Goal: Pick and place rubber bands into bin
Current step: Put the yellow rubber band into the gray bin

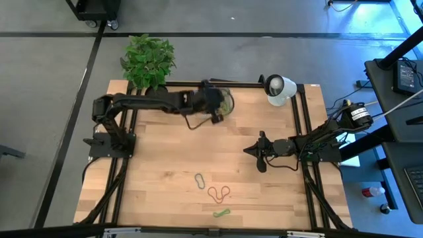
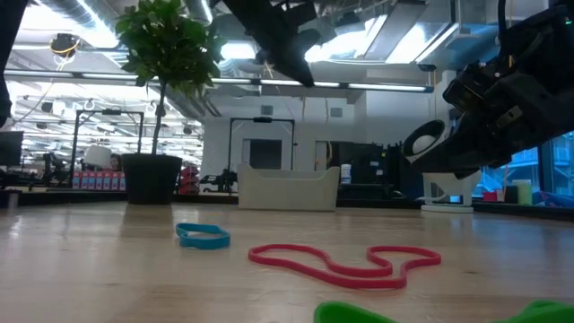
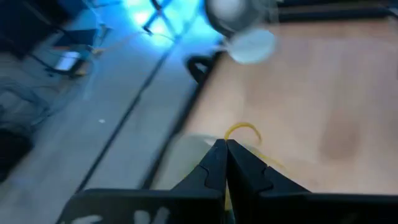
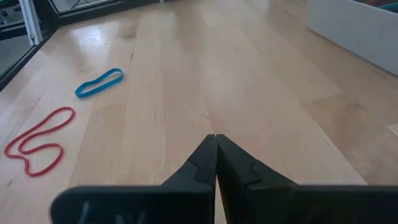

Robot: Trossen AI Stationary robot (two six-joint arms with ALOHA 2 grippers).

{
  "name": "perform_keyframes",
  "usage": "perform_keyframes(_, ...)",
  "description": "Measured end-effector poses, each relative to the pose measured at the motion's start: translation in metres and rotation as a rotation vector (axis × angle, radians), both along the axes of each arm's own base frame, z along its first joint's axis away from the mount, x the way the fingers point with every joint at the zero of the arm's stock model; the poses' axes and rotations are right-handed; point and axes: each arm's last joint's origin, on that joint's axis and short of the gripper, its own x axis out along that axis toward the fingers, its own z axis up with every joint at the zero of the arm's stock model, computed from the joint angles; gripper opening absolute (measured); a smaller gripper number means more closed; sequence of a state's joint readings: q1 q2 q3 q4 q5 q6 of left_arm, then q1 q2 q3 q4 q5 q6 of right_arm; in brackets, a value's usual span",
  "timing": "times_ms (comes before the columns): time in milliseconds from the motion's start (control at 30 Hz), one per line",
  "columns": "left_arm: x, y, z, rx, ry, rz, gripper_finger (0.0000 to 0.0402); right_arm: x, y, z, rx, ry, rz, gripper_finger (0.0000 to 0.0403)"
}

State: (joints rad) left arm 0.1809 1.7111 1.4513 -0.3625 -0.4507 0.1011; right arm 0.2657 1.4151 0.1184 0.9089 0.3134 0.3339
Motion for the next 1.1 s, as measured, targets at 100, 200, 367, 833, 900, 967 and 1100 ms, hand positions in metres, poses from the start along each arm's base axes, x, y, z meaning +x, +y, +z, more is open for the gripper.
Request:
perform_keyframes(100,-0.003,0.023,0.013,0.022,-0.047,0.051,0.0001,0.0,0.0,0.0,-0.001,0.0,0.001,0.0011)
perform_keyframes(200,-0.008,0.044,0.012,-0.022,-0.072,0.059,0.0001,0.0,0.0,0.0,-0.001,0.0,0.001,0.0011)
perform_keyframes(367,-0.003,0.067,-0.007,-0.105,-0.073,0.061,0.0001,0.0,0.0,0.0,-0.002,0.001,0.001,0.0011)
perform_keyframes(833,0.037,0.09,-0.127,-0.194,0.152,0.081,0.0001,0.0,0.0,0.0,-0.003,0.004,0.001,0.0011)
perform_keyframes(900,0.038,0.093,-0.139,-0.201,0.177,0.082,0.0003,0.0,0.0,0.0,-0.003,0.004,0.001,0.0011)
perform_keyframes(967,0.038,0.096,-0.145,-0.217,0.176,0.101,0.001,0.0,0.0,0.0,-0.003,0.005,0.001,0.0011)
perform_keyframes(1100,0.032,0.104,-0.148,-0.269,0.18,0.119,0.004,0.0,0.0,0.0,-0.004,0.006,0.001,0.0011)
